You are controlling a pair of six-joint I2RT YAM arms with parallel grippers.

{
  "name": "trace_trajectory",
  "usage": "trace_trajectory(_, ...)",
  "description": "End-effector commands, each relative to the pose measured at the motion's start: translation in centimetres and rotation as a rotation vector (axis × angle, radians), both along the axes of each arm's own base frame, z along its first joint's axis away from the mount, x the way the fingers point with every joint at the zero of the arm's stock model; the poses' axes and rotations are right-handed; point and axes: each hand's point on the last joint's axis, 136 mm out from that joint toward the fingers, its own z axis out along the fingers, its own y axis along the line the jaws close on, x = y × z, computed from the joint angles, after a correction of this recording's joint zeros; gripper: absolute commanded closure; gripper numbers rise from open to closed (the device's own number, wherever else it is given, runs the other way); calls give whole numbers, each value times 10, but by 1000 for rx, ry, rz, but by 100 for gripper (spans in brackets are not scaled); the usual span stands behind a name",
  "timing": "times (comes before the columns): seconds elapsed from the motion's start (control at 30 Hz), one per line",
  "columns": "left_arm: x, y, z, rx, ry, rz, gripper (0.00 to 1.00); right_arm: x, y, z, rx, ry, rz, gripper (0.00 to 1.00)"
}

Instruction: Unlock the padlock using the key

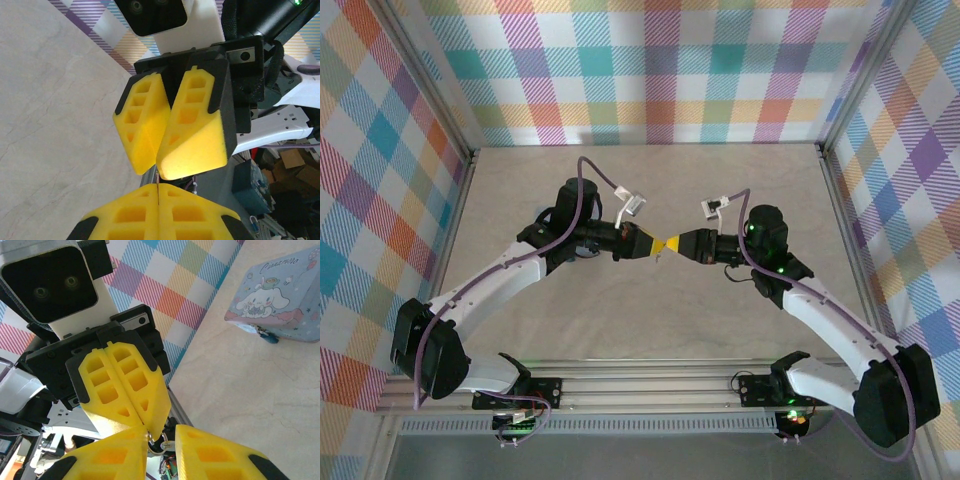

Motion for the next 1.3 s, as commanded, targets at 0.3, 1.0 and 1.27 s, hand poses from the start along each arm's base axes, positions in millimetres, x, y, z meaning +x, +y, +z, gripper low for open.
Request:
trace_trajectory(0.3, -10, -8, 9, -32, 0, -70, 100, -4, 11, 10, 36, -37, 71, 83)
trace_trajectory(1.0, 23, 20, -3, 106, -167, 236, 56, 11, -6, -14, -142, 9, -104, 100)
trace_trajectory(1.27, 13, 32, 2, 100, -583, 417, 56, 16, -24, -37, -407, 133, -297, 100)
